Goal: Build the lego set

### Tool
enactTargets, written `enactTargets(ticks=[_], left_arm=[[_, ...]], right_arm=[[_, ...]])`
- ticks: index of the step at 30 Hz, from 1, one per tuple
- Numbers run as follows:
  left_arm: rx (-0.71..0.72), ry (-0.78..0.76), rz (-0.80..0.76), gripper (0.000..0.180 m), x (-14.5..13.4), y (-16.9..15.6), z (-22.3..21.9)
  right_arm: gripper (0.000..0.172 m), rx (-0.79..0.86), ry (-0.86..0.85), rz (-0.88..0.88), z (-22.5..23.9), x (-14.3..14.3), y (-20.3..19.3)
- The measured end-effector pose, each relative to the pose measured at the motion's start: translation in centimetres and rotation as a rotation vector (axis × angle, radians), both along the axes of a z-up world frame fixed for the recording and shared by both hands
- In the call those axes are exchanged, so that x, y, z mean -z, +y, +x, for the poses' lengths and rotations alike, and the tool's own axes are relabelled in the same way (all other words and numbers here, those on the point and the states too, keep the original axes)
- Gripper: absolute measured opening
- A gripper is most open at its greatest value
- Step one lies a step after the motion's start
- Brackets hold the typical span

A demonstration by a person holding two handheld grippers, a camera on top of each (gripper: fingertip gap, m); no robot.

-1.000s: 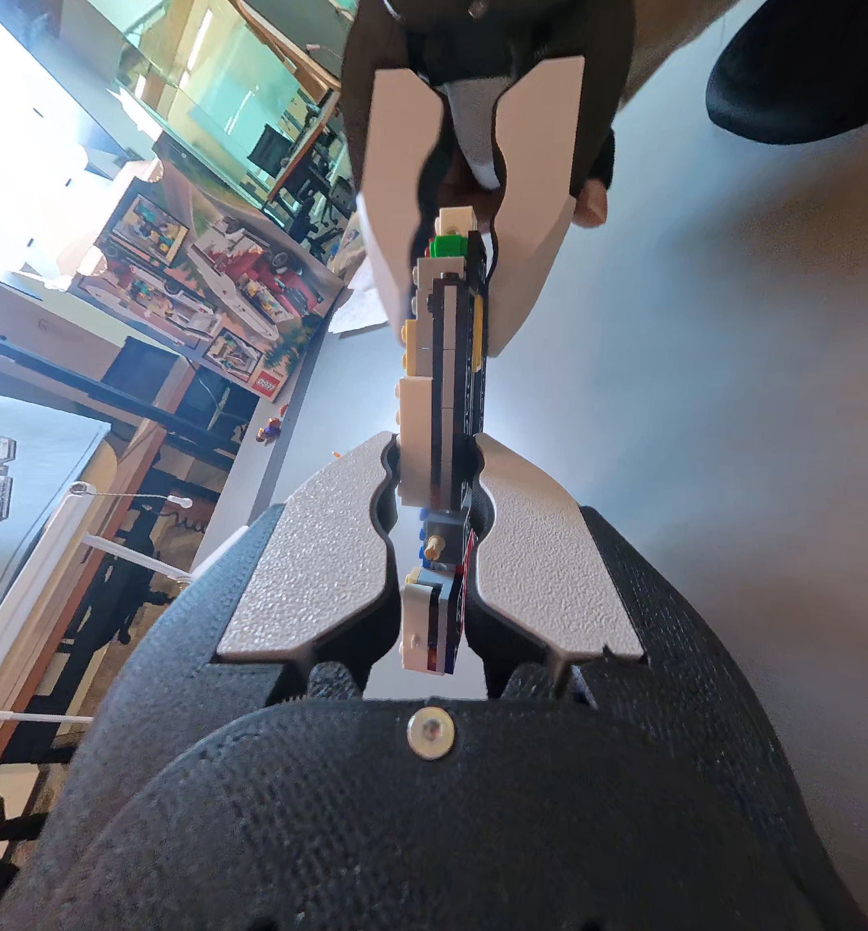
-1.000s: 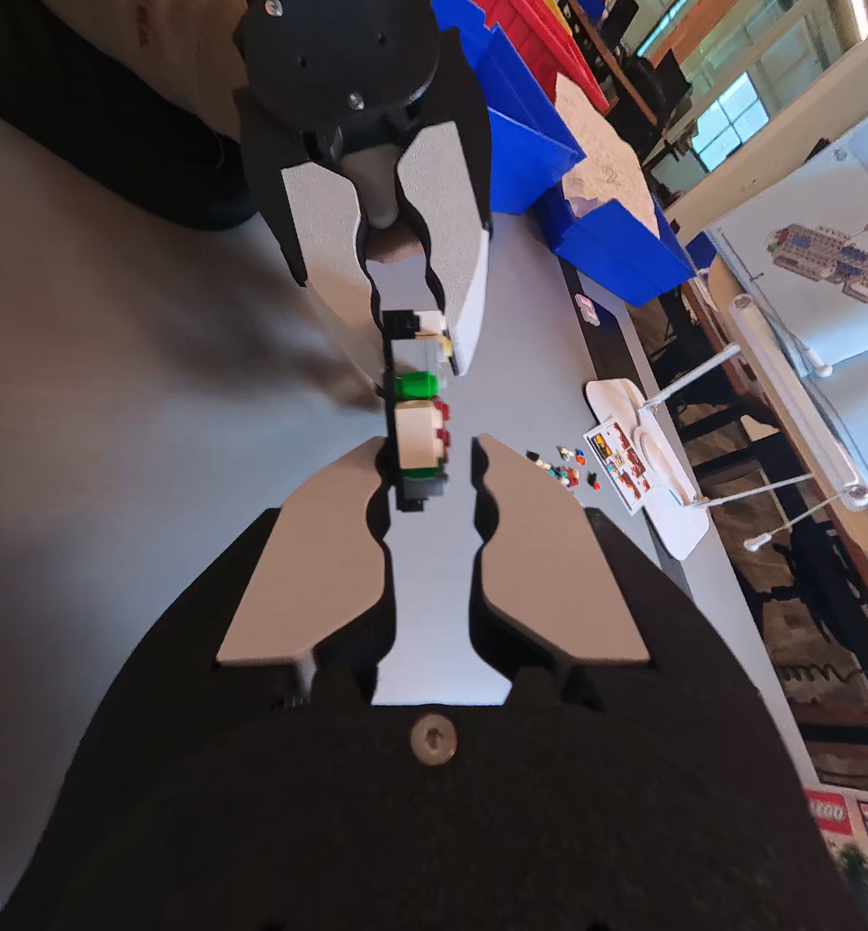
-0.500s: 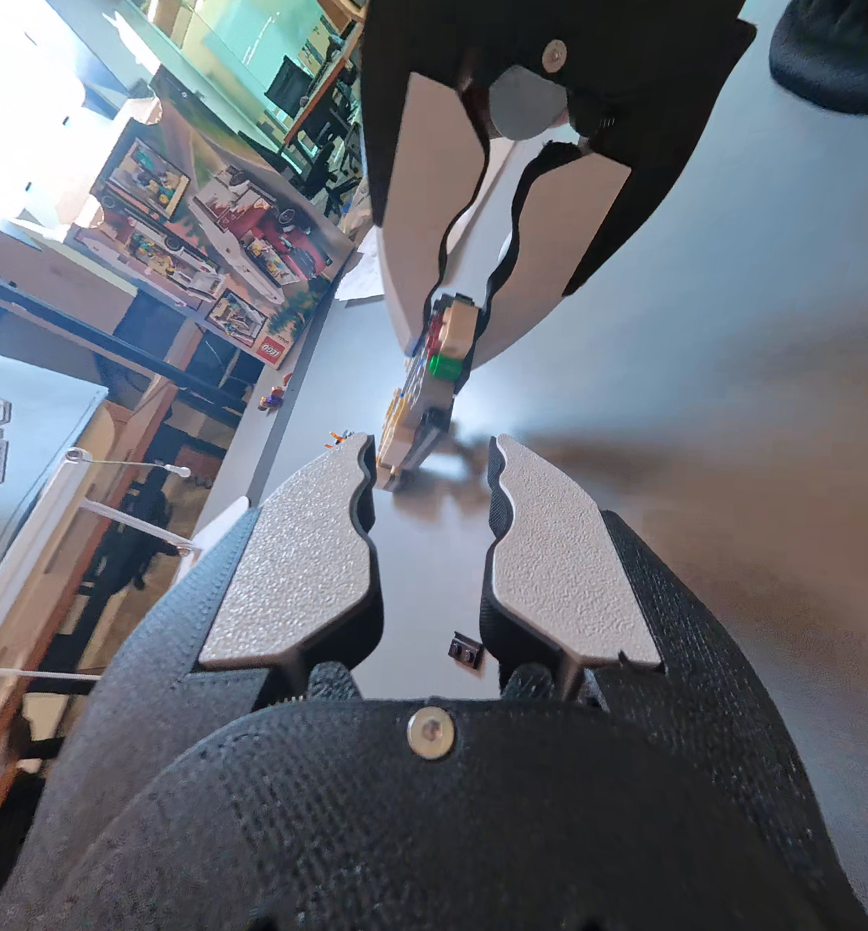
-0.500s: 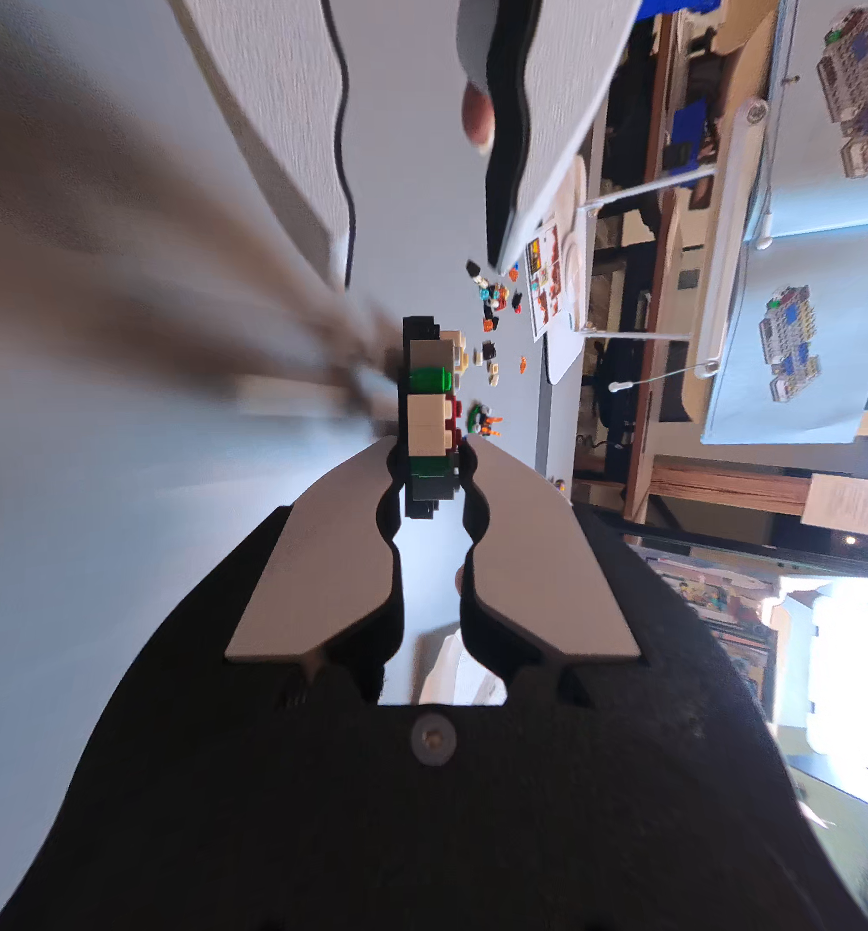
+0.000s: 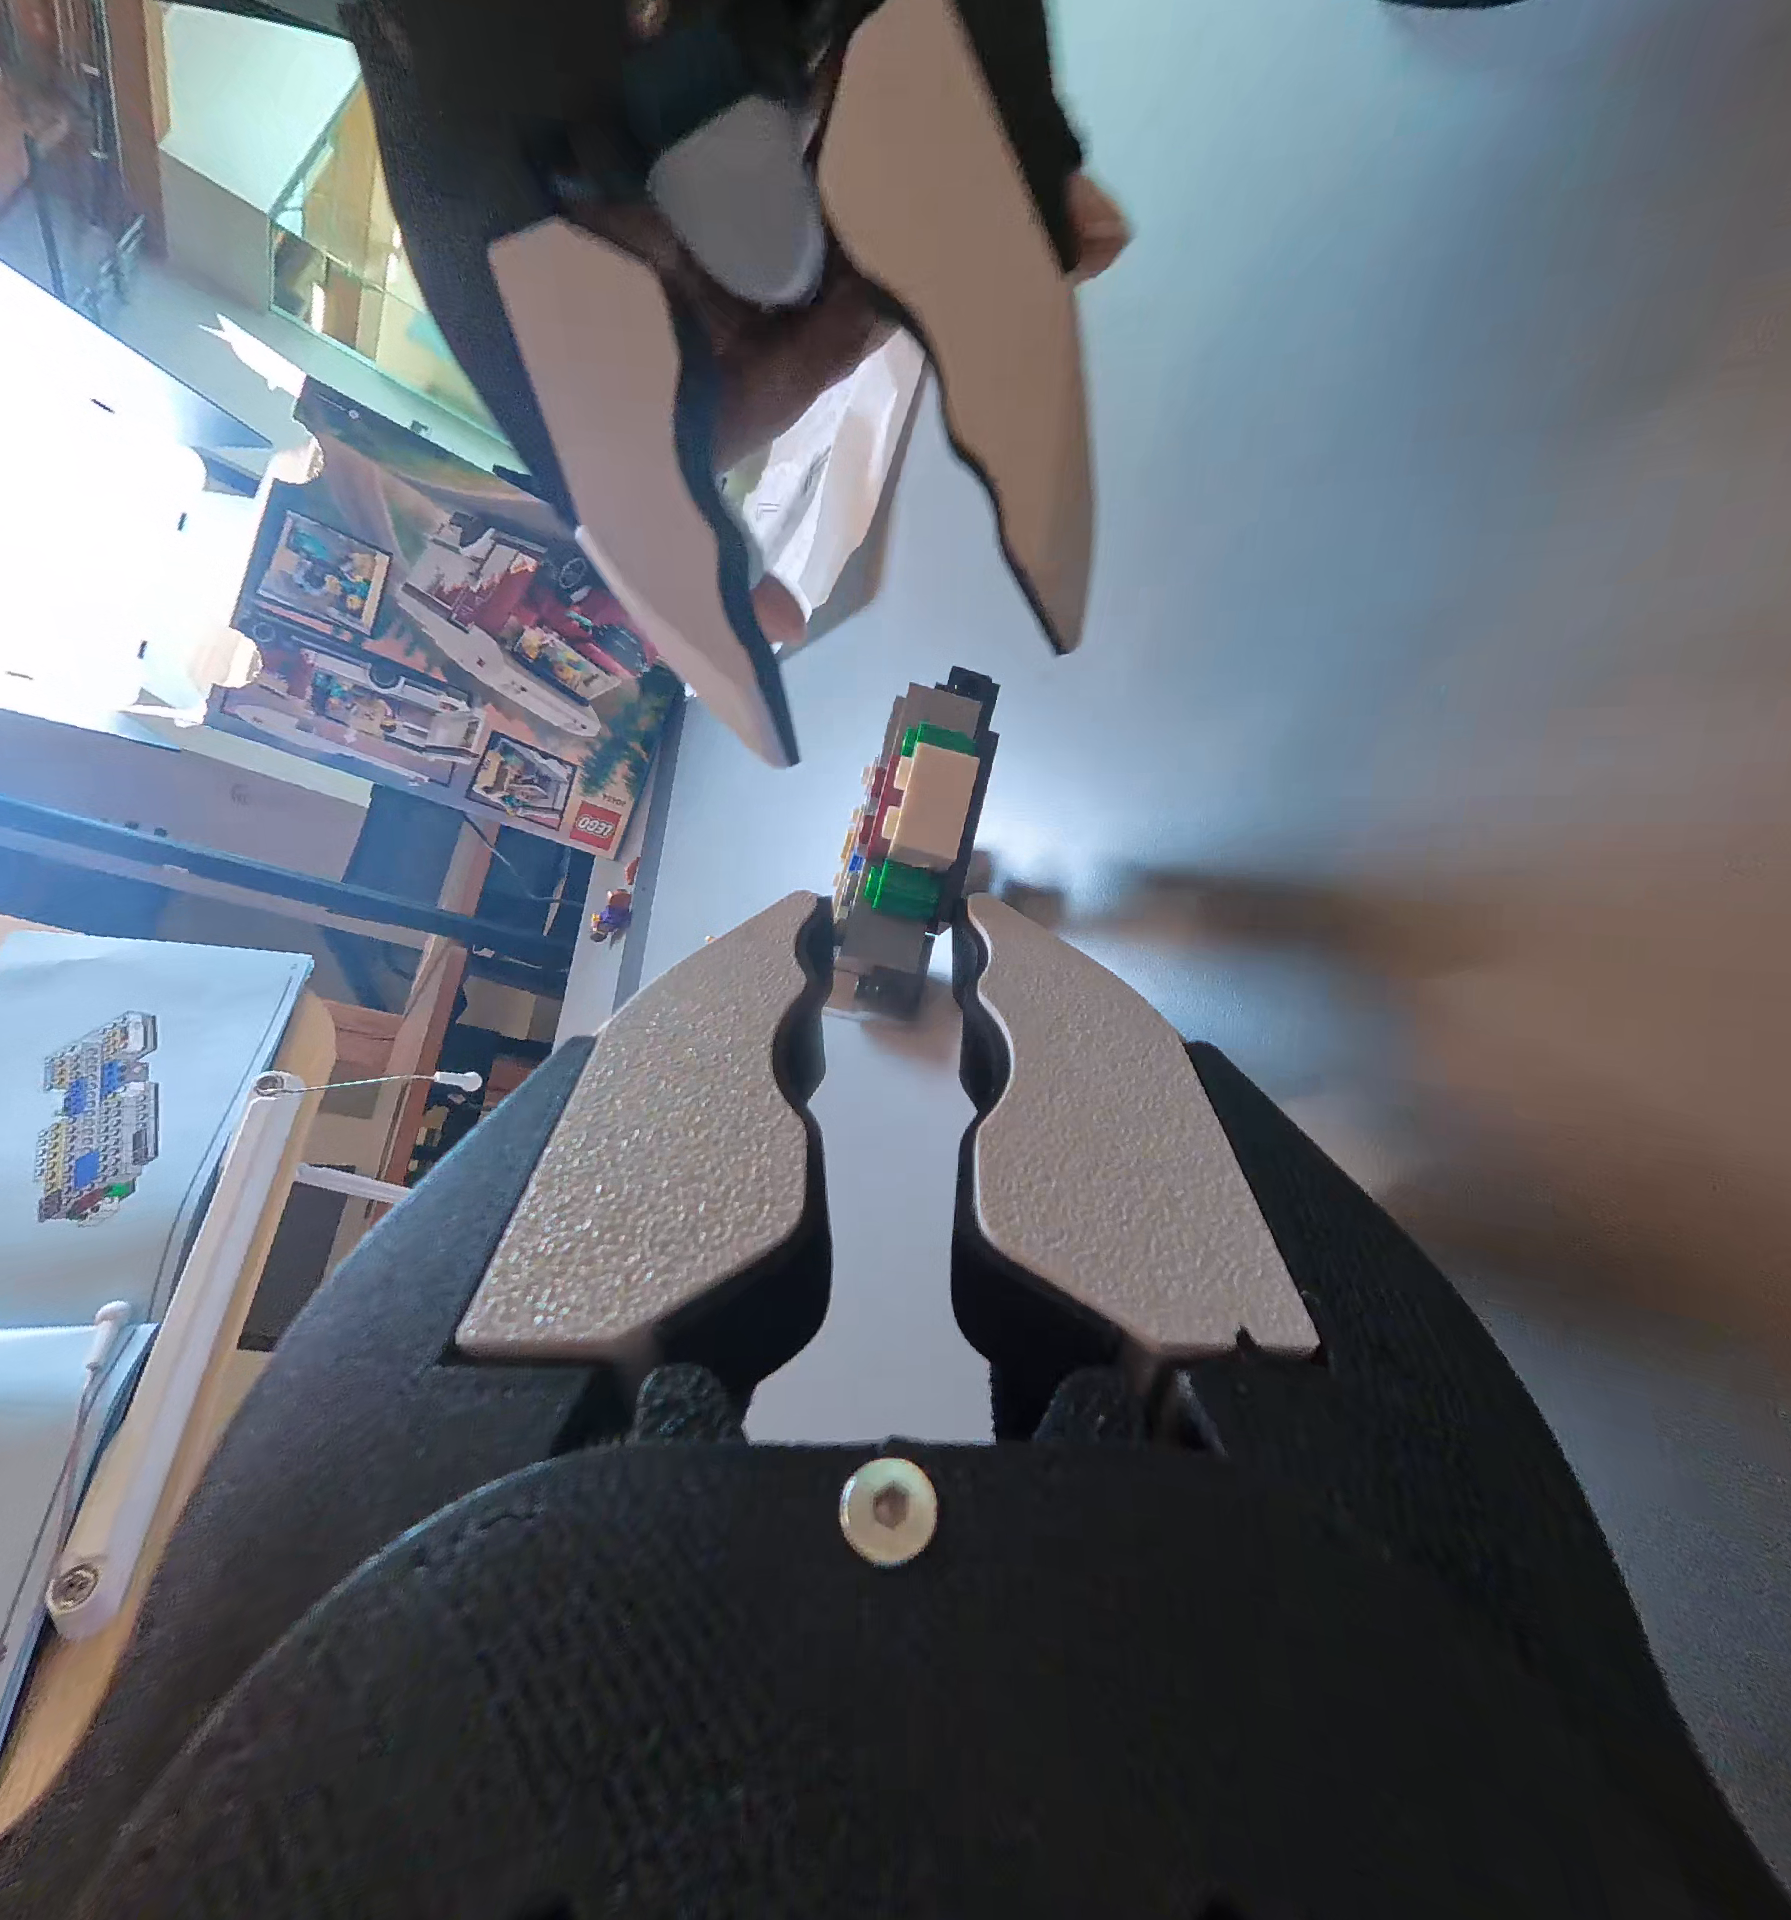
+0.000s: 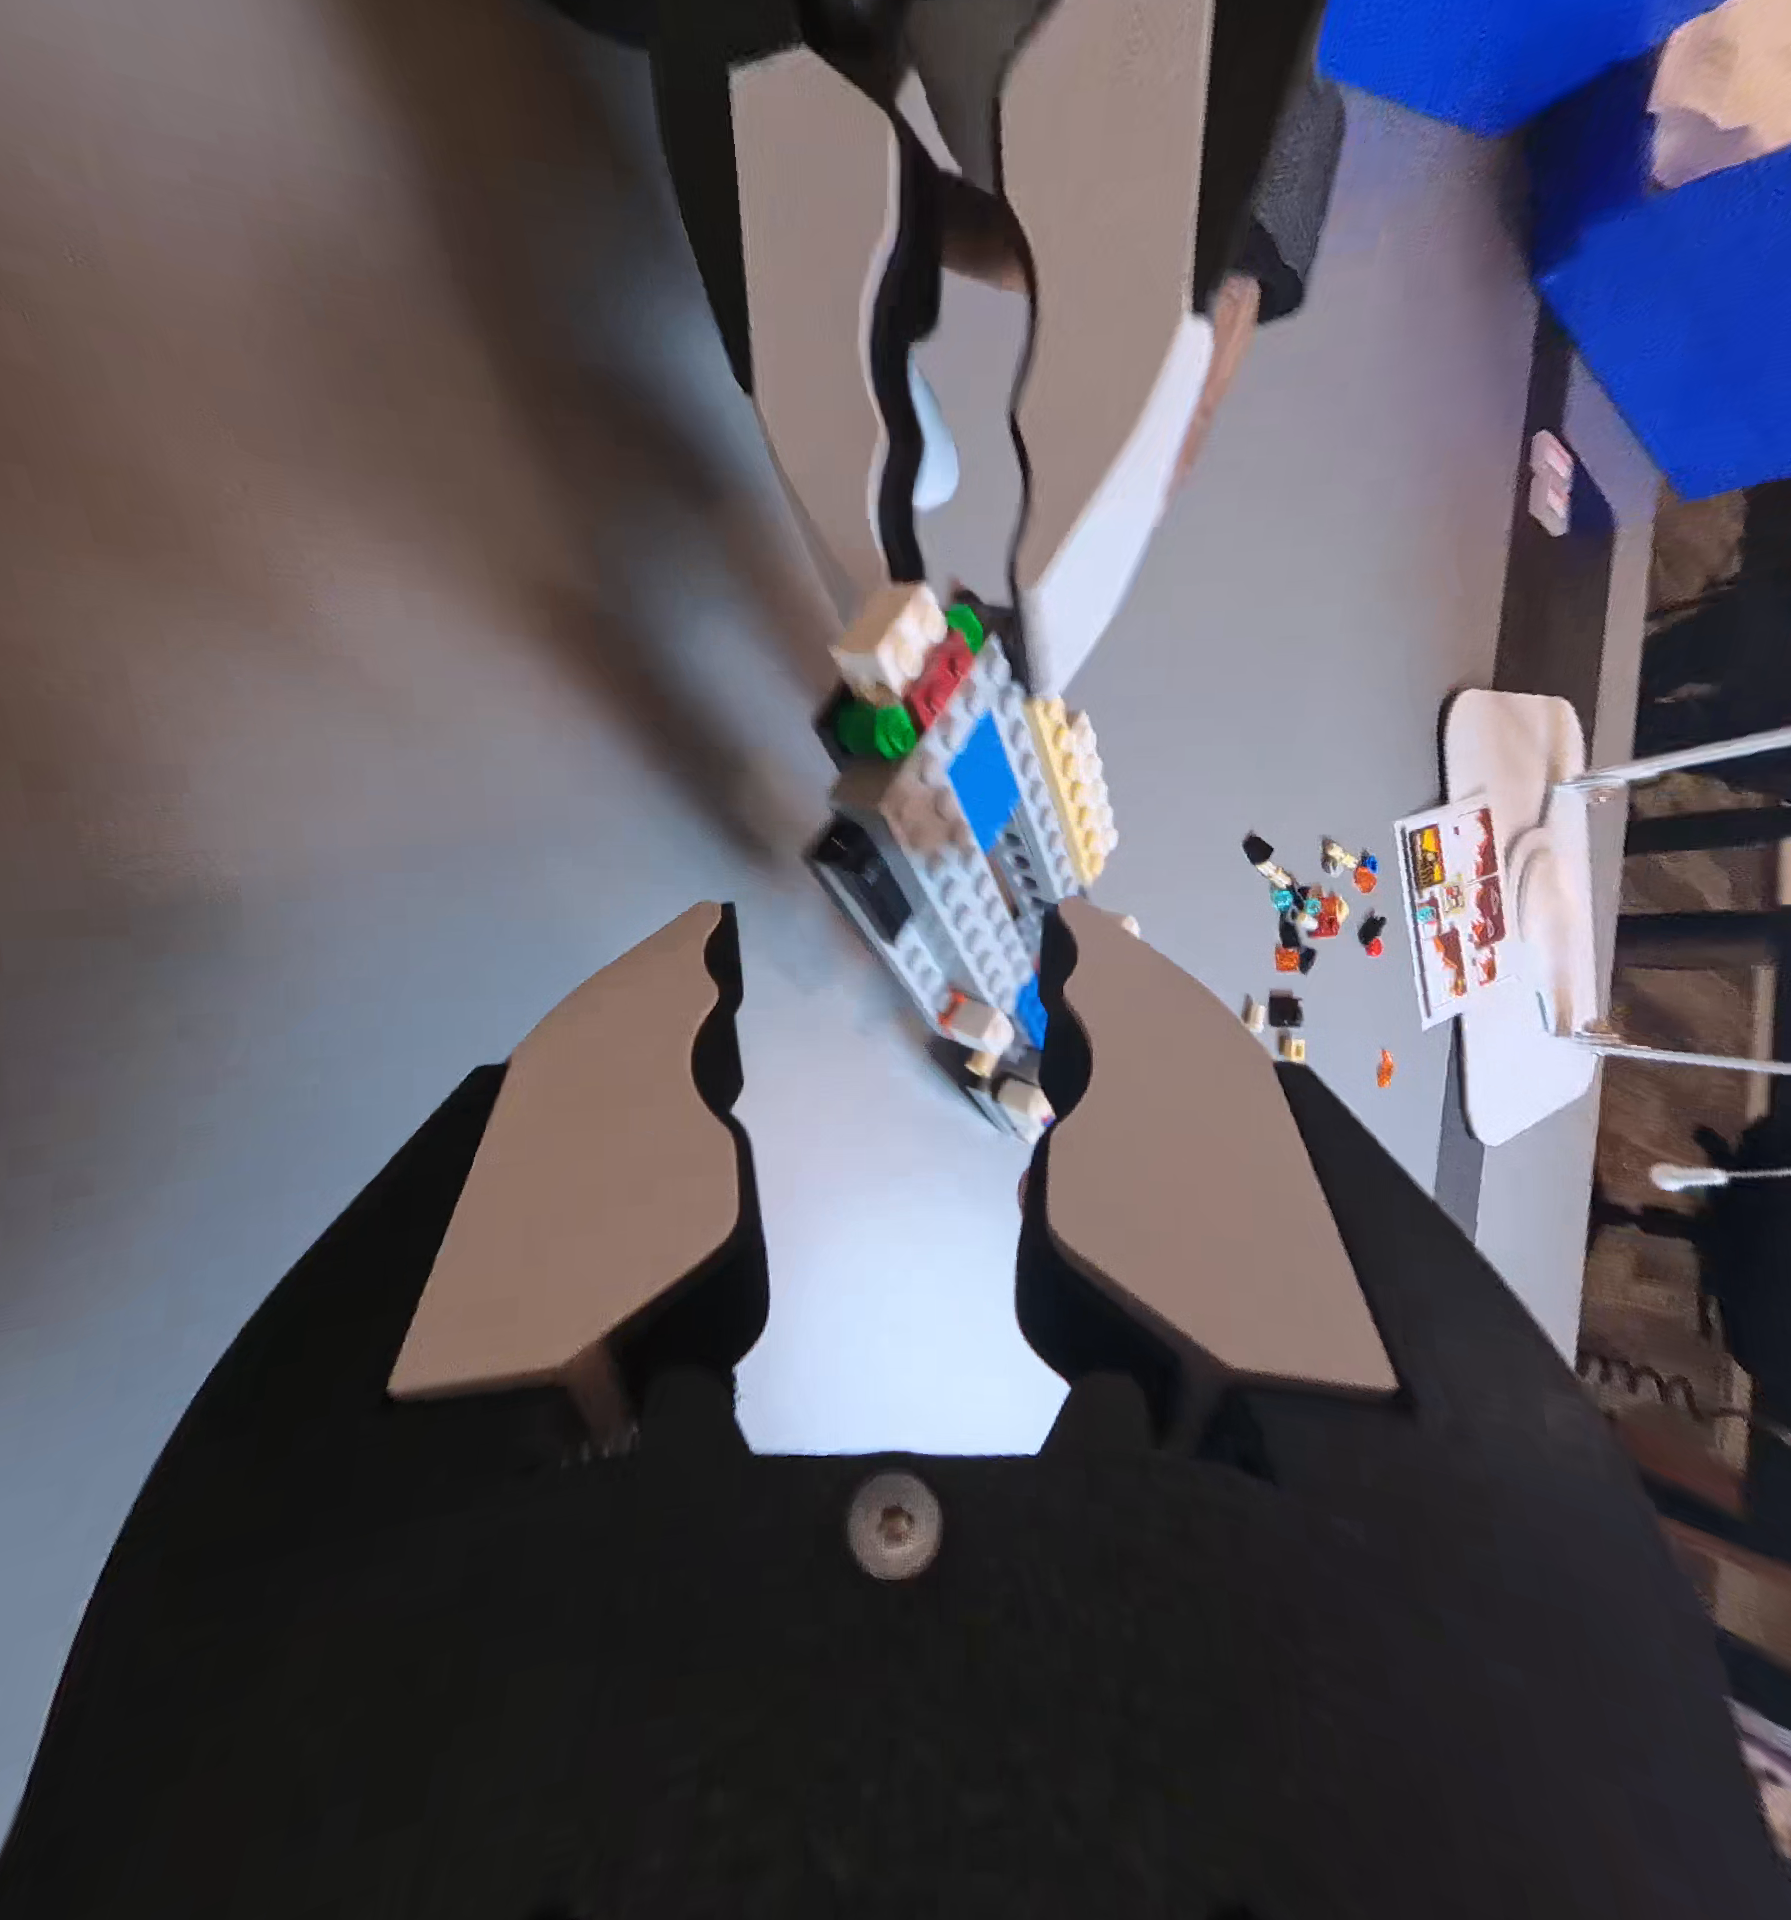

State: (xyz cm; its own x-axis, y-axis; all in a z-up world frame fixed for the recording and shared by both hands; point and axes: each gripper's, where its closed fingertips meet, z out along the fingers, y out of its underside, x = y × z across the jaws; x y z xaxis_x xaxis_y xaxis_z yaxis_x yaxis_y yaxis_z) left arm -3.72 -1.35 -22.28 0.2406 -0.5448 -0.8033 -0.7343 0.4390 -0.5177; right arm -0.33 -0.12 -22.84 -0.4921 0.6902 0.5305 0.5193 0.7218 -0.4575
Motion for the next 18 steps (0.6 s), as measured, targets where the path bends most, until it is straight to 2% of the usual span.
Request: enactTargets(ticks=[5,8,9,11,14,18], left_arm=[[0.012,-0.018,-0.003,0.022,-0.2,-0.1,-0.2],[-0.006,-0.025,-0.004,0.022,-0.2,0.3,-0.7],[-0.015,-0.026,-0.007,0.022,-0.2,0.4,-0.9],[-0.042,-0.027,-0.041,0.024,0.2,0.6,-1.7],[-0.125,-0.015,-0.165,0.041,1.2,0.6,-3.8],[-0.220,-0.203,-0.371,0.035,1.0,-0.4,-6.8]], right_arm=[[0.055,-0.139,-0.151,0.026,-1.1,2.5,3.2],[0.036,-0.214,-0.164,0.041,-1.9,3.1,3.1],[0.035,-0.213,-0.166,0.047,-2.1,3.1,3.2],[0.035,-0.170,-0.196,0.033,-2.1,3.0,3.4],[0.033,-0.050,-0.288,0.048,-1.3,3.1,3.8],[0.032,0.122,-0.384,0.153,-0.1,4.1,3.7]])
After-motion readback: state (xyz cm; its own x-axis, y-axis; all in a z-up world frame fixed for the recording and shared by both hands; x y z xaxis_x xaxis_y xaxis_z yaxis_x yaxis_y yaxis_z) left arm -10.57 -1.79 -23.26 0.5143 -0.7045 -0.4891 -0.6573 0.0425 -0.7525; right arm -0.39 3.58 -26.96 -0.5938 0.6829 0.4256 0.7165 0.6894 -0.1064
